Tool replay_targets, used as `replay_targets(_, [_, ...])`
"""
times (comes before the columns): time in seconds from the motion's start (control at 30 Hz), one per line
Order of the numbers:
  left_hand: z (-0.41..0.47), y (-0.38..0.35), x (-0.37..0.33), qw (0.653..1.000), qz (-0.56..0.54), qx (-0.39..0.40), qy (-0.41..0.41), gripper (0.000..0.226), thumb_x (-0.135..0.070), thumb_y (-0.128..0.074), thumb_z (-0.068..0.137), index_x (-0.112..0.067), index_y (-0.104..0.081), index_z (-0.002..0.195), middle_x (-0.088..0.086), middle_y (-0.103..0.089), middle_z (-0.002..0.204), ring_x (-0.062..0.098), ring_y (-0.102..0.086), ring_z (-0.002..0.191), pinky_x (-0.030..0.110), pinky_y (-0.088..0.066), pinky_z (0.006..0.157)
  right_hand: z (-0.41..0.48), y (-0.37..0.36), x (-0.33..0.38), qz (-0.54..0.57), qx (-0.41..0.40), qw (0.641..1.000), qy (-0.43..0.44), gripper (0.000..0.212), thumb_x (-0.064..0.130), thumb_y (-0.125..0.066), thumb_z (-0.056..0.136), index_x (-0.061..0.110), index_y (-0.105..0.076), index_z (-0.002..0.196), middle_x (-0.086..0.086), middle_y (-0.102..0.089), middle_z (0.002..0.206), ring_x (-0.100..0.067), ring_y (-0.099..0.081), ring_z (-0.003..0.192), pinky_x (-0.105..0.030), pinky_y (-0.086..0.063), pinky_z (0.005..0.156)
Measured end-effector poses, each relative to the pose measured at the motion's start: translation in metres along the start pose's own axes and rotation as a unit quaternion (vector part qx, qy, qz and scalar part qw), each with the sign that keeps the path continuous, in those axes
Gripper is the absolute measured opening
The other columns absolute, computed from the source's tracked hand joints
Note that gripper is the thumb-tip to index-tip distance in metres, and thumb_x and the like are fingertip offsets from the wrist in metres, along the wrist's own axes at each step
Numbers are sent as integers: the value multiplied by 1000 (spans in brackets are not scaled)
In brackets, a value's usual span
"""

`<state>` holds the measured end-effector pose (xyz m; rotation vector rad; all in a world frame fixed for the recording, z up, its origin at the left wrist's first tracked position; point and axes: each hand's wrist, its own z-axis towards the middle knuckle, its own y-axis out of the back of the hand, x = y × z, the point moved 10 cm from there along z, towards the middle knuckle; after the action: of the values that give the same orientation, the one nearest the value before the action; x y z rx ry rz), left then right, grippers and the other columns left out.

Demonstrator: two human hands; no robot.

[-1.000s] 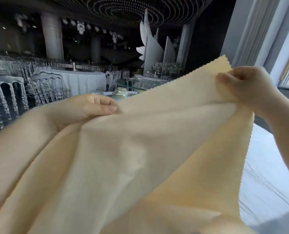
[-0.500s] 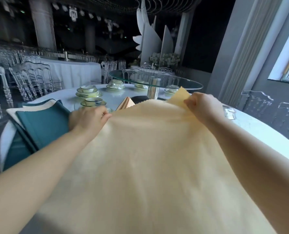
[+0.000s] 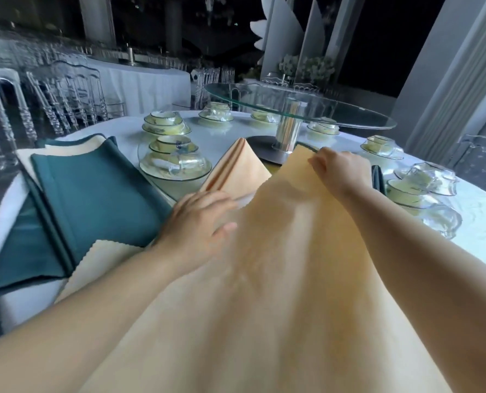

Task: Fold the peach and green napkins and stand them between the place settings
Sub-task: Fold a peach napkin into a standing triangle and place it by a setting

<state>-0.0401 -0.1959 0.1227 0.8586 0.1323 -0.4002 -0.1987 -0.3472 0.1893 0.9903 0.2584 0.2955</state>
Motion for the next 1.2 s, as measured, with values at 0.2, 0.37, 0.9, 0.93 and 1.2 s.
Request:
replay_targets(0.2, [-94,-81,-82,918,-21,393,-45,90,-72,10,50,-38,24,133,-24,39,126,-12,43,115,7,35,84,-14,-12,-5,17,42,999,18,33,28,-44,93,10,-49,121,-15,-58,118,-28,-42,118,-34,-30,86])
replay_targets(0.37, [-112,-96,-82,912,37,405,-50,130,-76,37,28,-28,10,146,-10,19,152,-7,29,120,18,25,98,-74,23,-47,163,-6,984,-73,44,26,-52,90,11,-43,130,-10,-51,128,-29,-40,121,-34,-28,96])
replay_targets(0.9, [-99,-79,-81,951,20,307,28,101,-69,3,51,-36,-34,139,-14,-22,151,1,-17,137,13,-9,105,-317,4,-157,80,177,950,-245,36,33,-56,87,25,-48,121,-1,-52,122,-26,-42,118,-32,-27,91])
replay_targets(0.93, [-98,-78,-81,954,18,298,29,92,-68,-3,58,-35,-38,137,-14,-25,150,1,-20,137,13,-10,105,-316,5,-161,86,170,945,-264,38,33,-53,89,22,-45,124,-2,-52,119,-26,-42,118,-32,-26,92])
replay_targets(1.2, [-86,-67,-85,968,24,248,23,100,-62,8,54,-33,-50,130,-16,-41,140,2,-32,130,12,-19,99,-296,20,-176,84,123,947,-286,13,22,-50,90,23,-52,77,-8,-62,88,-29,-53,104,-33,-28,82])
